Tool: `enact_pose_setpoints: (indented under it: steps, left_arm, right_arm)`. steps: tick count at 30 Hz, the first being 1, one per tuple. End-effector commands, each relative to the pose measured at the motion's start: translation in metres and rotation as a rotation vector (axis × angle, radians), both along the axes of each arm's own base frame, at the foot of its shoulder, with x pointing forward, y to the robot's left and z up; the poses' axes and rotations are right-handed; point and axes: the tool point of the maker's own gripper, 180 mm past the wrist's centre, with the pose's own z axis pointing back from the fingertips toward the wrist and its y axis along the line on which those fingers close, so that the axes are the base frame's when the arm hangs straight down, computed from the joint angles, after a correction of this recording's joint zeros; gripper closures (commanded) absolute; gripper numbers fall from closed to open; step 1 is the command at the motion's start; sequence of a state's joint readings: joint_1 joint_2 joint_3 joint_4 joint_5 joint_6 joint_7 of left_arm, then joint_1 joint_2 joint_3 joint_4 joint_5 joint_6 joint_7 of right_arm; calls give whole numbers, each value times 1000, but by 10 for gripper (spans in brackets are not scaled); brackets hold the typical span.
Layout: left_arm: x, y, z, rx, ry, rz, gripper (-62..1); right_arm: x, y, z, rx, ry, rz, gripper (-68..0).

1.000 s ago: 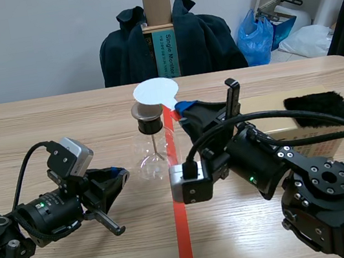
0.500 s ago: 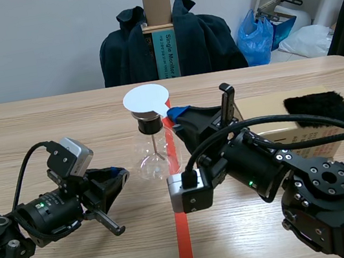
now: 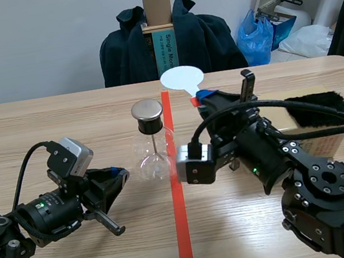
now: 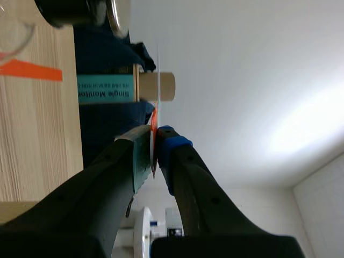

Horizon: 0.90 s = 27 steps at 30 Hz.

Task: Do the electroscope experiment.
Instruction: 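Move the plate toward and away from the electroscope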

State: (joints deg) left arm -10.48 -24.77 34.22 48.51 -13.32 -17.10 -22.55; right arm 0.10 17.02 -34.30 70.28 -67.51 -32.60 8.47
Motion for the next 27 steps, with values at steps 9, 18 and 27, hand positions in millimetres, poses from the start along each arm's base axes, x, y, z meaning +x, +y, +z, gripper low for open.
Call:
enact_pose_setpoints:
  steps: [9,18,27]
  left_arm:
    - [7,-4,11,-21,-30,1,-32]
    - [7,-3,11,-21,-30,1,-32]
    - [7,-3,11,-21,-30,1,-32]
  right_arm:
    - [14,-24,11,19,-31,-129,-7]
    - [7,-11,11,10,-33,-47,-7]
    - [-10,17,9,-8,-37,134,-7]
